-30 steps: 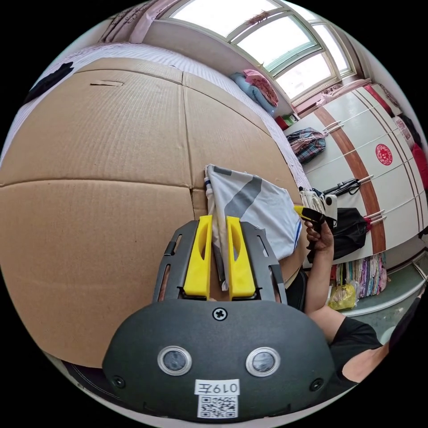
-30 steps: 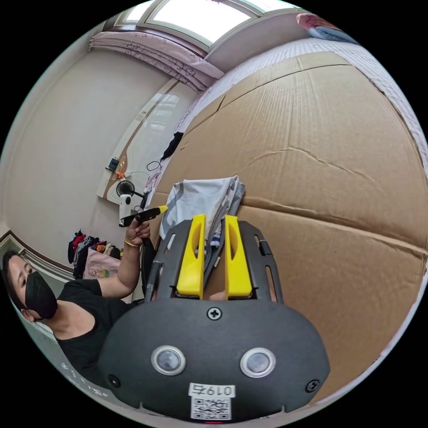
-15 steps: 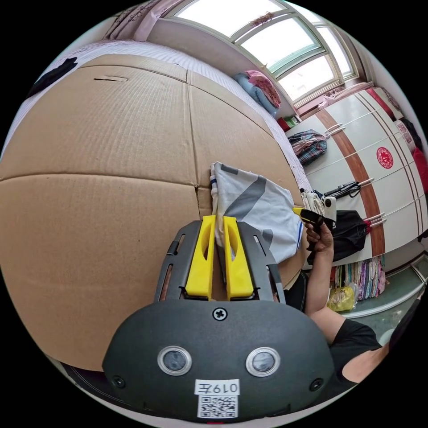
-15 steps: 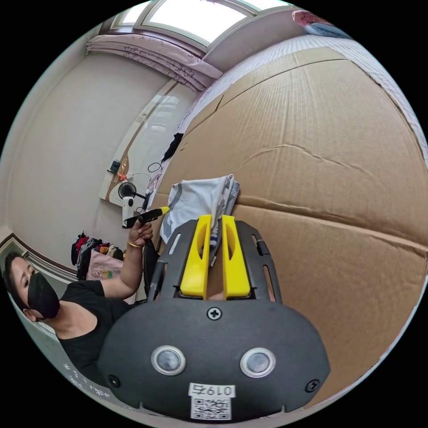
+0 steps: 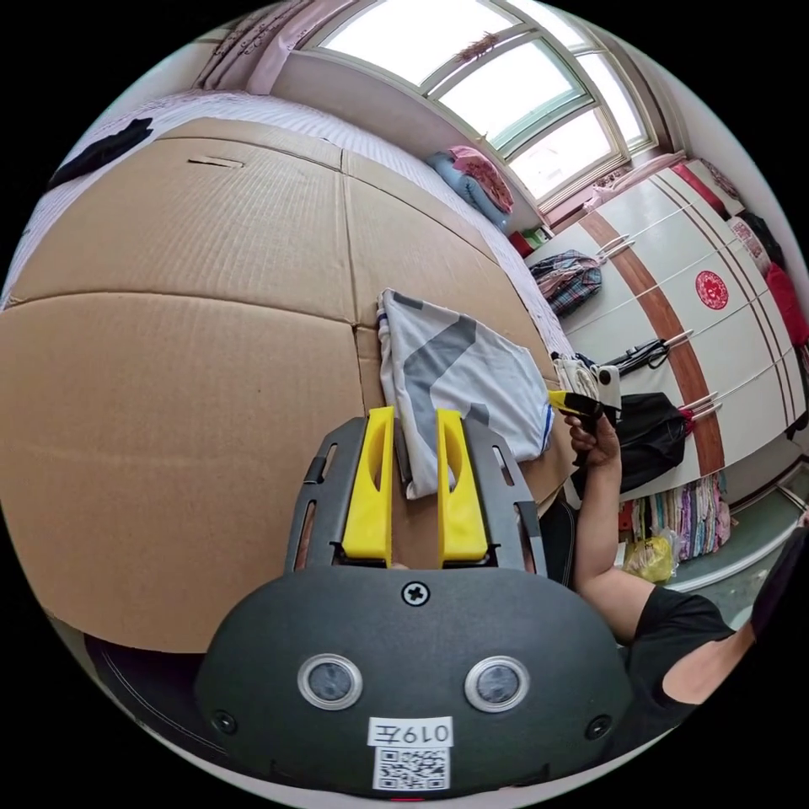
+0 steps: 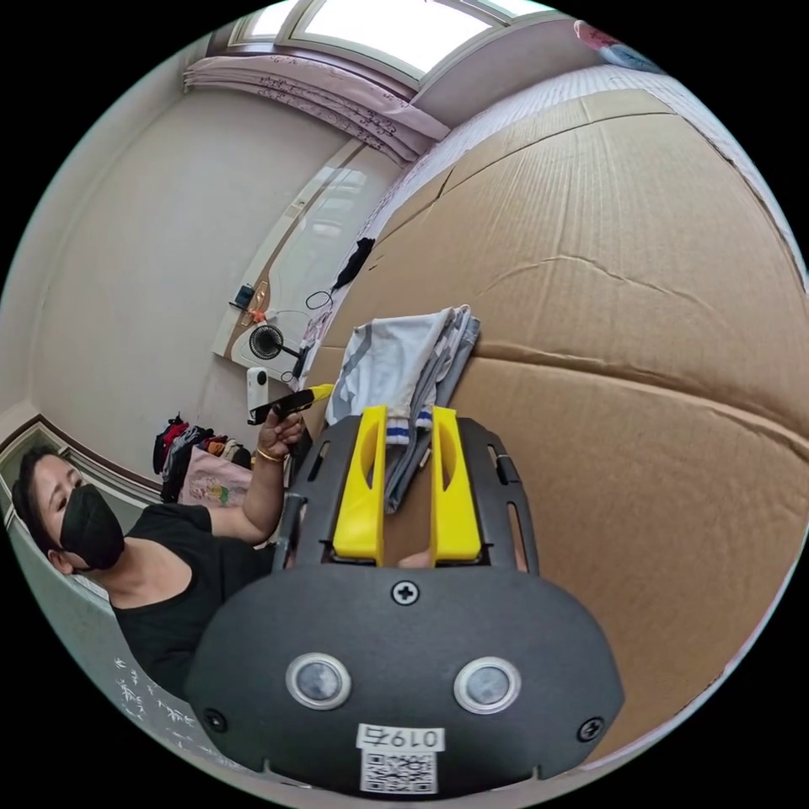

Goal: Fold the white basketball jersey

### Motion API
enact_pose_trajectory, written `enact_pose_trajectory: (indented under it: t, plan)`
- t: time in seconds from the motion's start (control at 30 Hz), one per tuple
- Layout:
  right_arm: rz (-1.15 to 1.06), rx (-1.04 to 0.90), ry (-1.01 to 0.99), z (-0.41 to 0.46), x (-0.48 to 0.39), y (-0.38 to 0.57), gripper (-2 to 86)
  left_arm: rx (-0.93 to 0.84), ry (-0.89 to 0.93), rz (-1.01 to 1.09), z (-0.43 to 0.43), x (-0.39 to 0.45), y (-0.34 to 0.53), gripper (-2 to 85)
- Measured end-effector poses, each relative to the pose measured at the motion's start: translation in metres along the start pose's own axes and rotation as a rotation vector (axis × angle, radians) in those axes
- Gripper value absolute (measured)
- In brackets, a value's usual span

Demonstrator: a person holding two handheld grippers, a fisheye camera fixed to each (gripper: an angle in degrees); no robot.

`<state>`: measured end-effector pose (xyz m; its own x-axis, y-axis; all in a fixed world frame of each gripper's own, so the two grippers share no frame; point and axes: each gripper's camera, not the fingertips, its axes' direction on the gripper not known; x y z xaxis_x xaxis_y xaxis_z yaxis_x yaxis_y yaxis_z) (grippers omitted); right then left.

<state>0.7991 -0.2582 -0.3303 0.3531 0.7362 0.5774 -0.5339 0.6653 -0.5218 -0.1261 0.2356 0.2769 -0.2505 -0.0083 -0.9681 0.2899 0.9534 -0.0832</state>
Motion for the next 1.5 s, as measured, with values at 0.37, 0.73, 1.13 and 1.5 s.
enact_pose_trajectory:
  t: [0.37,0.73,1.13,1.5]
  plan:
    - [0.025,-0.012,-0.006,-0.012,0.152,0.021,2.5,-0.033,-0.004,-0.019,0.02,0.008,0.032,2.3]
    - [0.01,-0.022,-0.019,0.018,0.318,0.069,3.1,-0.039,-0.002,-0.023,0.029,0.036,0.074,0.9]
    - [-0.473,0.284,0.518,0.123,0.33,0.261,5.1,0.105,-0.074,0.323,0.009,0.149,0.188,1.3]
    - [-0.94,0.023,1.43,0.444,0.438,0.414,9.9,0.095,-0.768,0.922,0.116,0.303,0.324,4.4]
